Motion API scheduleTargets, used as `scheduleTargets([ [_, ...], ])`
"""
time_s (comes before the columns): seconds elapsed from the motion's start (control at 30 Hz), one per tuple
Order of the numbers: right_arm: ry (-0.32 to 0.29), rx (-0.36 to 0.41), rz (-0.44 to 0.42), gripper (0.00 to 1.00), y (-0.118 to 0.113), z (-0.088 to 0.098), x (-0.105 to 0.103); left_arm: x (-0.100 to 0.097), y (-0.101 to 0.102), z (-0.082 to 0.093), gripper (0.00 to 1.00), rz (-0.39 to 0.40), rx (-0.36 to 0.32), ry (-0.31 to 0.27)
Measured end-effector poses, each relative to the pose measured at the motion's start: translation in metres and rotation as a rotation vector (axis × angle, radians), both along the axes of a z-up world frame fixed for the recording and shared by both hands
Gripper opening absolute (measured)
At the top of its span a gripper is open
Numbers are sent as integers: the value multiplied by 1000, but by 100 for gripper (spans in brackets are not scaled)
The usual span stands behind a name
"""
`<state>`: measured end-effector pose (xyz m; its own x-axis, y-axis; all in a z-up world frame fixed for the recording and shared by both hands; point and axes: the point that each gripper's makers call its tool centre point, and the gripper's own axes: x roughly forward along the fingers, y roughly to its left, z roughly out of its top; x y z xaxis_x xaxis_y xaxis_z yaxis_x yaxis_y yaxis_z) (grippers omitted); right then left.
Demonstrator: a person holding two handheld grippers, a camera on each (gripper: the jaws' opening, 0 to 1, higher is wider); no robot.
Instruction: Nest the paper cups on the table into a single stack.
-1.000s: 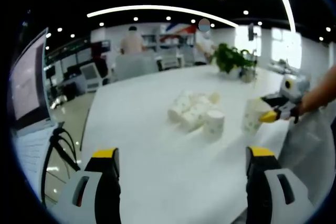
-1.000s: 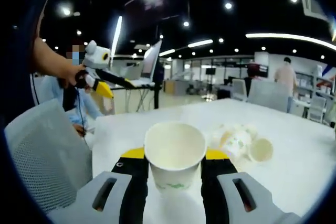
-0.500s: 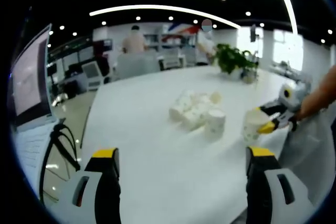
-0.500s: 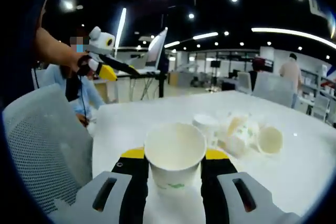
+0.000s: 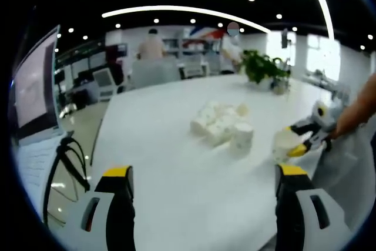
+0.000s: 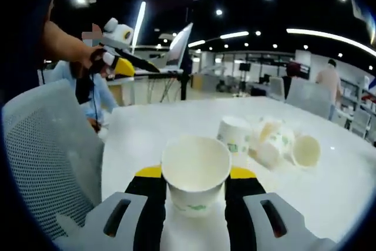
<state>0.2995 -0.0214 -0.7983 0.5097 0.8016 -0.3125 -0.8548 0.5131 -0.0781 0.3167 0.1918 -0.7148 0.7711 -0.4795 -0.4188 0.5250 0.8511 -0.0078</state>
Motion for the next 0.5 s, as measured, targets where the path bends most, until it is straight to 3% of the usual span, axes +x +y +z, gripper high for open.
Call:
scheduleTargets([
  [0.5, -24, -80, 20, 39, -5, -5, -5, -2, -3, -2, 99, -22, 4, 9],
])
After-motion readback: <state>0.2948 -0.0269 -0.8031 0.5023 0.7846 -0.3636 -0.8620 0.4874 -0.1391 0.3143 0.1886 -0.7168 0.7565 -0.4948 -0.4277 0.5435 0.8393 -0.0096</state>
